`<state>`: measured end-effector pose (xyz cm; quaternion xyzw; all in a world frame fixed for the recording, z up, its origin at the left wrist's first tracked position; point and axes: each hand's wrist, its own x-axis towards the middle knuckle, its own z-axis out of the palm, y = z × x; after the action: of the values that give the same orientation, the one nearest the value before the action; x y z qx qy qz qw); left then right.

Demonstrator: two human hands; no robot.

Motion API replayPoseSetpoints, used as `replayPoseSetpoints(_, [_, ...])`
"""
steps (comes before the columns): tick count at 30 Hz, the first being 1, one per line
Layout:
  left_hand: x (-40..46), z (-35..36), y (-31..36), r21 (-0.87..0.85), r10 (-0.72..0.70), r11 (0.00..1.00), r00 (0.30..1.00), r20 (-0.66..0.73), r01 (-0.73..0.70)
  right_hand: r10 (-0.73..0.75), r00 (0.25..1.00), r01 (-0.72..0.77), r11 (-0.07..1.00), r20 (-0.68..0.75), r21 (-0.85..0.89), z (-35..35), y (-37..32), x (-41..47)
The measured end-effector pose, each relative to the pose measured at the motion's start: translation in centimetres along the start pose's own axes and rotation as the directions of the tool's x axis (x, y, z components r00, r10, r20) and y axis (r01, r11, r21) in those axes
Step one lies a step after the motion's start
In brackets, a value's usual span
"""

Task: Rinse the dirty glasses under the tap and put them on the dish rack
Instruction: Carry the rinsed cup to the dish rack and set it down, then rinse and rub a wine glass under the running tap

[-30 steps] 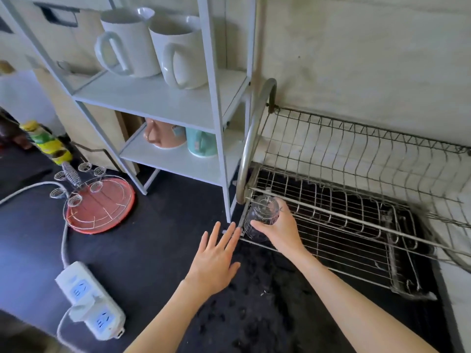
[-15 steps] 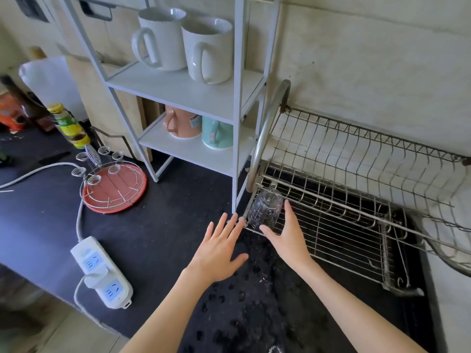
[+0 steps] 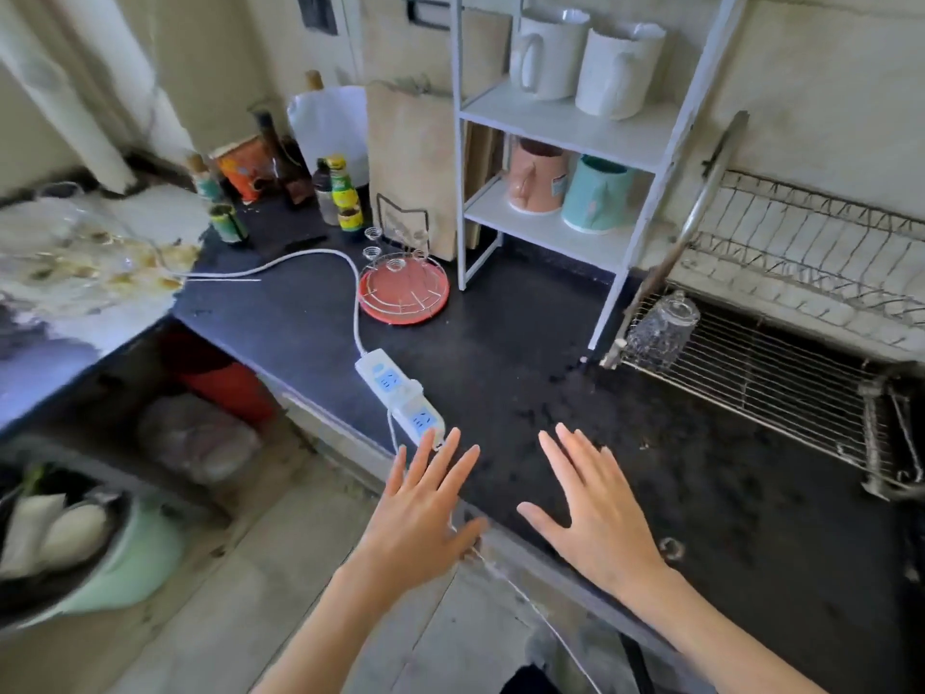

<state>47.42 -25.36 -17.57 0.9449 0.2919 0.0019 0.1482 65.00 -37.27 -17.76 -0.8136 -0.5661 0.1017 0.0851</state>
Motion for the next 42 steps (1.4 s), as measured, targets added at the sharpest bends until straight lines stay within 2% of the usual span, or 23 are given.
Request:
replayPoseSetpoints(5, [-8.6,-1.8,-6.5,0.035,-0.142,0.989,0.989,-0.028,0.143,-0.175,0.985,0.175,0.984,-0.006,0.030,1.6,-10.4,-0.3])
replayPoseSetpoints(10, [-13.8,-3.9,-12.8,0.031,-0.304,0.950,0.943,-0.136,0.311,-0.362,0.932,0.361,0.932,0.012,0.043,2.3,-19.3,3.2])
replayPoseSetpoints(13, [-16.7,-5.3,-17.3,-0.026,-0.441,0.895,0.878,-0.187,0.445,-0.464,0.885,0.460,0.883,0.040,0.092,2.8,-24.6,6.7])
replayPoseSetpoints(16, [-19.1,-6.6,-22.0,-0.004,-0.548,0.826,0.802,-0.238,0.563,-0.556,0.830,0.549,0.830,0.058,0.102,3.6,-29.7,10.7])
replayPoseSetpoints(20, [-20.0,-8.9,-28.4,-0.033,-0.661,0.739,0.716,-0.226,0.672,-0.655,0.754,0.647,0.754,0.055,0.108,4.7,-36.3,17.0])
replayPoseSetpoints(23, [-19.8,-10.7,-32.2,-0.092,-0.720,0.677,0.633,-0.283,0.730,-0.721,0.690,0.715,0.692,0.062,0.099,5.0,-40.6,22.0])
replayPoseSetpoints(25, [-19.3,-11.8,-34.7,-0.123,-0.757,0.633,0.577,-0.306,0.764,-0.742,0.668,0.736,0.670,0.059,0.098,5.1,-43.3,25.2])
replayPoseSetpoints(28, [-18.3,-12.8,-37.9,-0.154,-0.794,0.591,0.538,-0.283,0.791,-0.750,0.659,0.743,0.660,0.054,0.107,5.6,-46.4,29.0])
replayPoseSetpoints(37, [-14.6,-12.7,-47.3,-0.202,-0.835,0.550,0.526,-0.161,0.811,-0.729,0.670,0.720,0.684,0.140,0.119,8.6,-52.8,38.4])
replayPoseSetpoints(39, [-13.5,-13.2,-50.1,-0.221,-0.830,0.558,0.537,-0.150,0.800,-0.706,0.691,0.686,0.708,0.153,0.168,9.5,-54.8,40.5])
replayPoseSetpoints(42, [-12.2,-14.0,-54.4,-0.212,-0.823,0.569,0.553,-0.133,0.795,-0.588,0.791,0.536,0.799,0.170,0.273,11.2,-58.2,44.0])
